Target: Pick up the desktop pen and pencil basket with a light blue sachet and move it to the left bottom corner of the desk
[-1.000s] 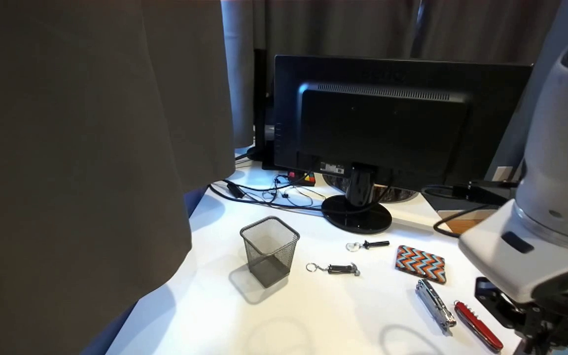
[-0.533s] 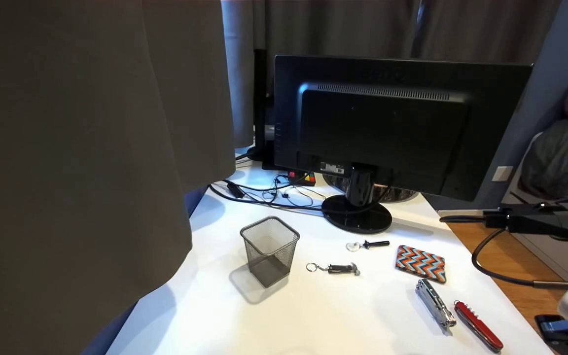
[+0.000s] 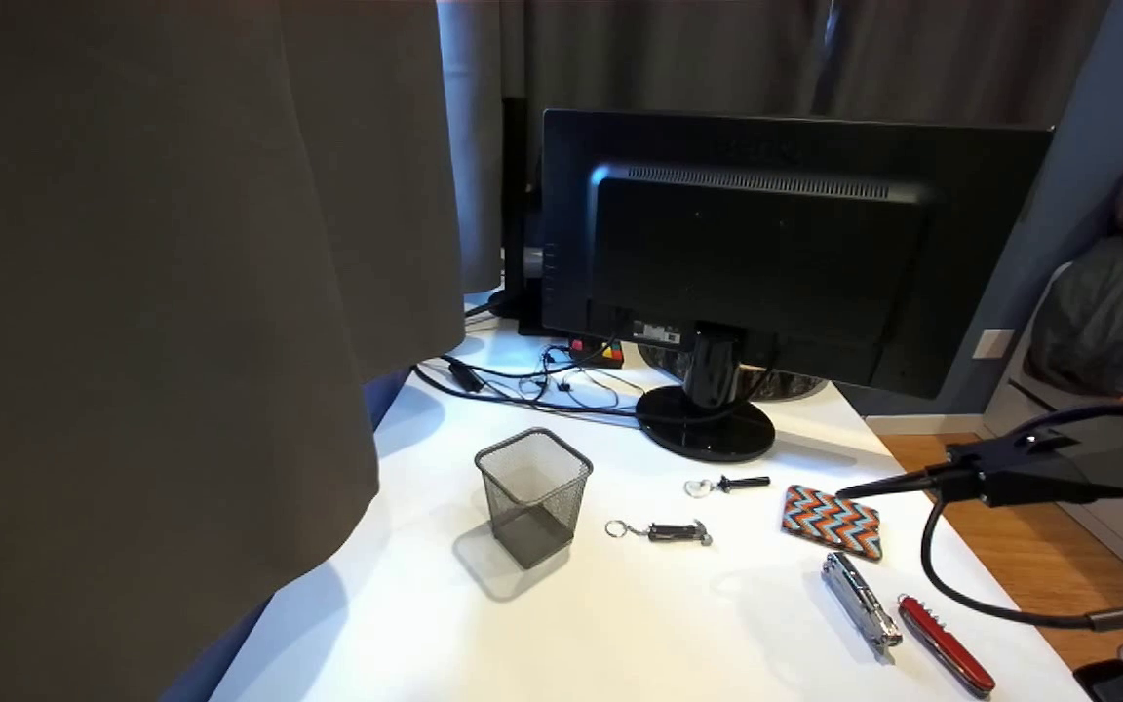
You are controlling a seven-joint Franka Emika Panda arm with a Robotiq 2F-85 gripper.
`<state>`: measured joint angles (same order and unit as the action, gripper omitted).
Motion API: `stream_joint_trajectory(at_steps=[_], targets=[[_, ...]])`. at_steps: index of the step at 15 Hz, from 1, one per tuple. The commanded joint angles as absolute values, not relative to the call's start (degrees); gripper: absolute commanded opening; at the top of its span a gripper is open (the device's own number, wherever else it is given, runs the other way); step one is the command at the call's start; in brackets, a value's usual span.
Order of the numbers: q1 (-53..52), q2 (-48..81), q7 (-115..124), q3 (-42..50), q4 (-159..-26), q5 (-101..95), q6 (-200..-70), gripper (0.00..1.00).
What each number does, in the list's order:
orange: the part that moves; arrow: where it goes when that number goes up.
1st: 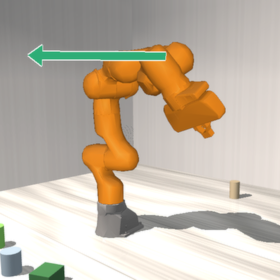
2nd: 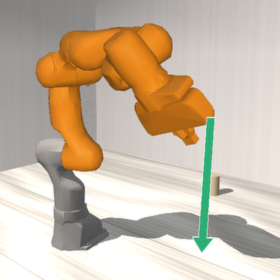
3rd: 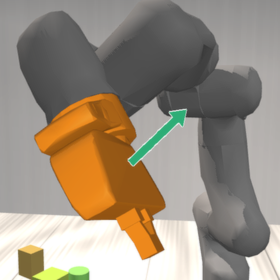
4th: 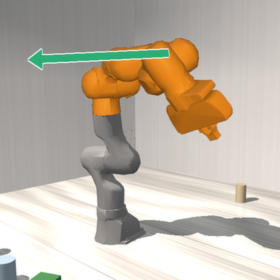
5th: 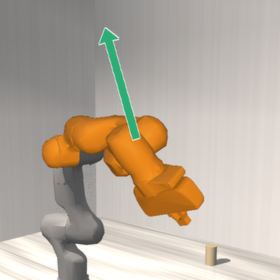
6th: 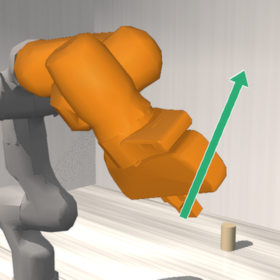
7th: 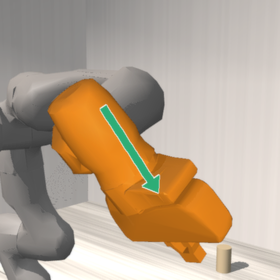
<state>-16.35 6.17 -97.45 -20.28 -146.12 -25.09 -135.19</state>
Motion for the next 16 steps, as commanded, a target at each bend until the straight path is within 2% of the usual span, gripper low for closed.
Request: stream_joint_trajectory(at_steps=[1, 7, 16], targets=[[-17.08, 6.41, -97.02, -19.40, -146.09, -29.41, -135.97, 0.02], [-17.86, 7.77, -94.07, -19.85, -143.59, -27.80, -131.32, 0.02], [-18.84, 7.97, -90.39, -19.52, -142.33, -35.62, -130.03, 0.02]])
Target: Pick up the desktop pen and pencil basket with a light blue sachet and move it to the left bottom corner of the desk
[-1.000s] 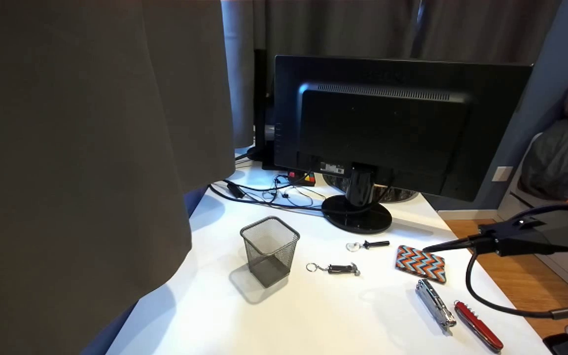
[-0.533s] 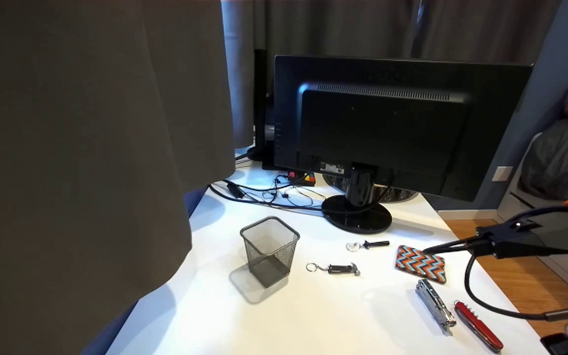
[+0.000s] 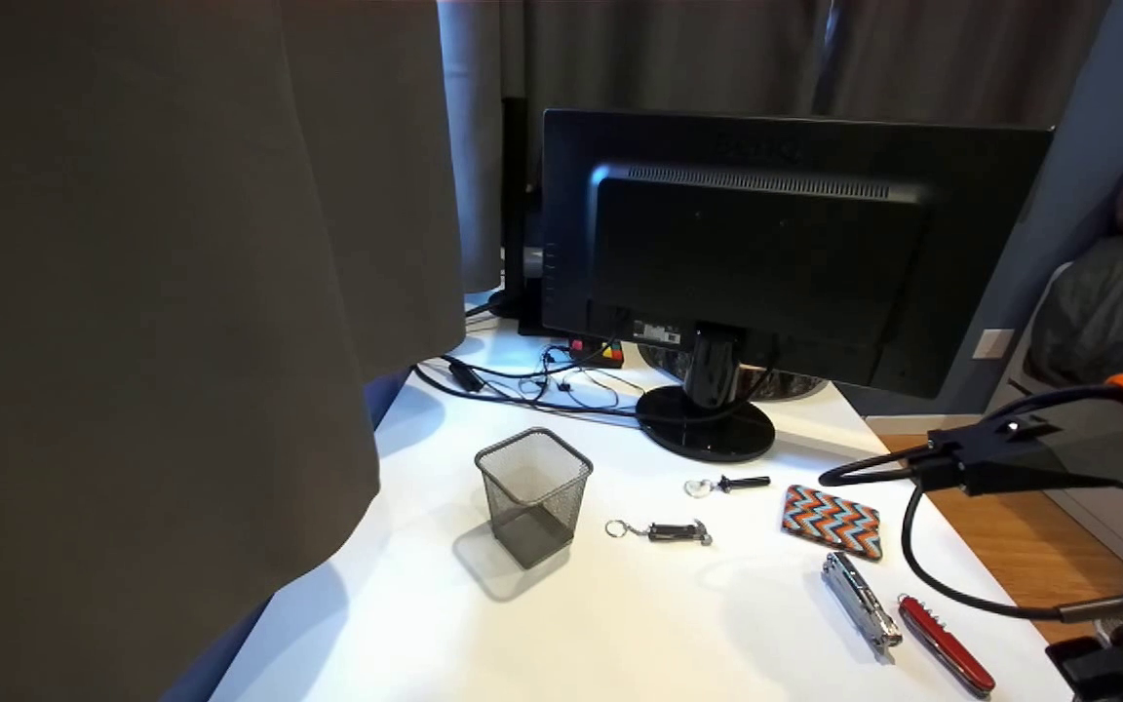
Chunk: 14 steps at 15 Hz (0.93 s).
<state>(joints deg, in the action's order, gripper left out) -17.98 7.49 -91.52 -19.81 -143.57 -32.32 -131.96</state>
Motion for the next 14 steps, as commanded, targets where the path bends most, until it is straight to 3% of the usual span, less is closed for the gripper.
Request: stream_joint_trajectory(at_steps=[1, 12, 14], targets=[[-18.74, 8.14, -90.32, -19.52, -142.22, -35.87, -130.08, 0.02], [-17.59, 9.18, -94.40, -20.76, -142.47, -25.36, -135.17, 0.02], [-18.13, 8.89, -93.03, -20.10, -143.18, -27.47, -134.61, 0.07]])
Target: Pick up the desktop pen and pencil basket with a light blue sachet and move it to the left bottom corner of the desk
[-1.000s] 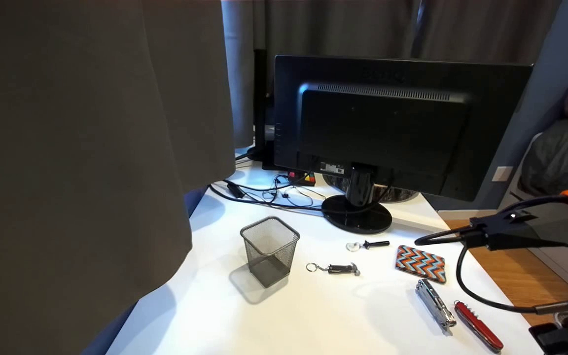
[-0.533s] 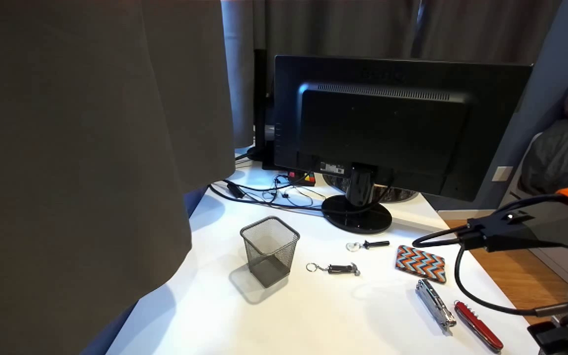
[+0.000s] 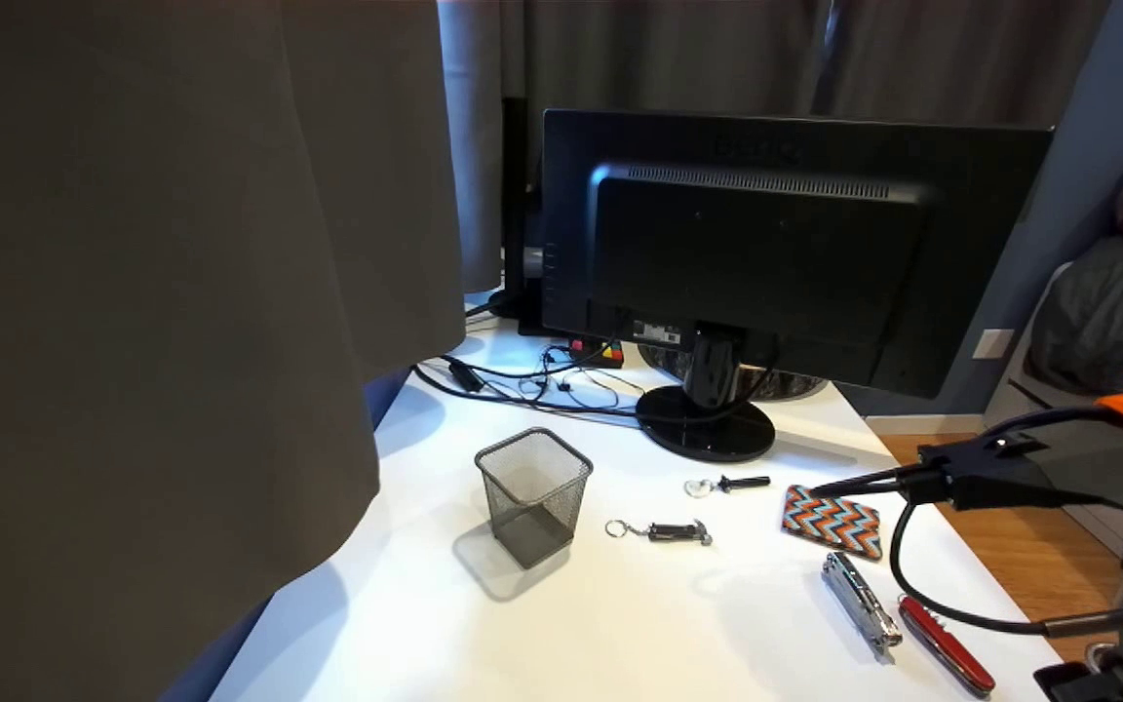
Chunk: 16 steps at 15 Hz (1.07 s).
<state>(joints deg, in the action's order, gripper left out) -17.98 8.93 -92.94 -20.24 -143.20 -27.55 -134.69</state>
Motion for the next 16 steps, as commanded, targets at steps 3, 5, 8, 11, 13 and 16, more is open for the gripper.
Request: stream_joint_trajectory(at_steps=[3, 5, 8, 11, 13, 16], targets=[[-18.12, 8.96, -93.07, -20.22, -143.13, -26.59, -134.88, 0.02], [-17.93, 9.04, -93.81, -19.98, -143.56, -27.50, -135.65, 0.02], [-17.47, 9.44, -96.23, -20.44, -143.89, -25.42, -137.99, 0.02], [-17.33, 10.04, -98.42, -20.66, -143.89, -24.37, -138.67, 0.02], [-17.22, 10.27, -99.72, -21.03, -143.86, -22.24, -138.26, 0.02], [-17.26, 10.31, -99.84, -21.01, -143.71, -19.74, -137.01, 0.02]])
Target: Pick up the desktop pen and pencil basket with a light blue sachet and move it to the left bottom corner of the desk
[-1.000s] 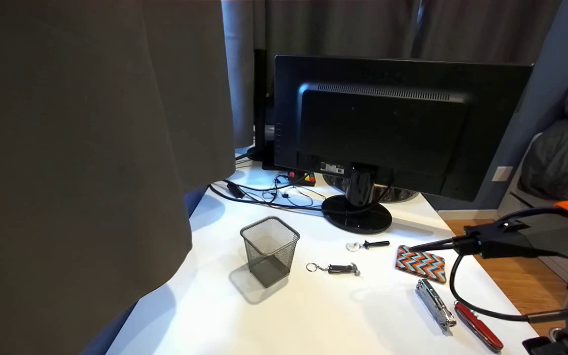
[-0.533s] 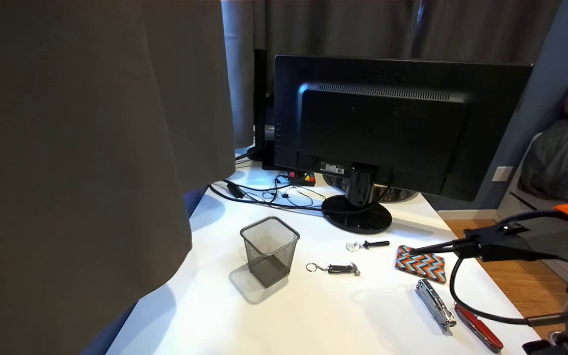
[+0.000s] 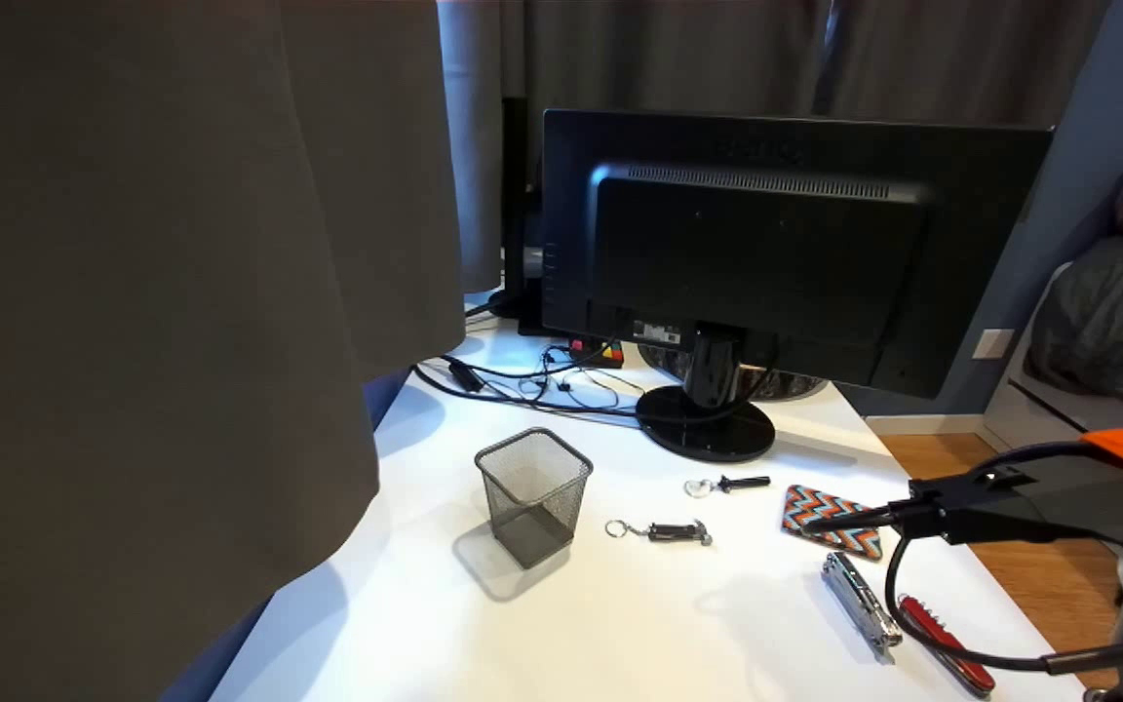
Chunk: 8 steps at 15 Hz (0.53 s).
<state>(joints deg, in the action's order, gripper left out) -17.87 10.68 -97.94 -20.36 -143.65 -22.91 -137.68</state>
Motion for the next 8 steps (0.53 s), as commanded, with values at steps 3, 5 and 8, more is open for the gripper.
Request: stream_joint_trajectory(at_steps=[3, 5, 8], targets=[[-17.50, 10.33, -99.37, -20.92, -143.37, -18.72, -134.89, 0.02], [-17.64, 10.37, -99.15, -20.84, -143.13, -18.84, -133.48, 0.02], [-17.93, 9.98, -98.49, -20.44, -143.22, -20.93, -131.82, 0.02]])
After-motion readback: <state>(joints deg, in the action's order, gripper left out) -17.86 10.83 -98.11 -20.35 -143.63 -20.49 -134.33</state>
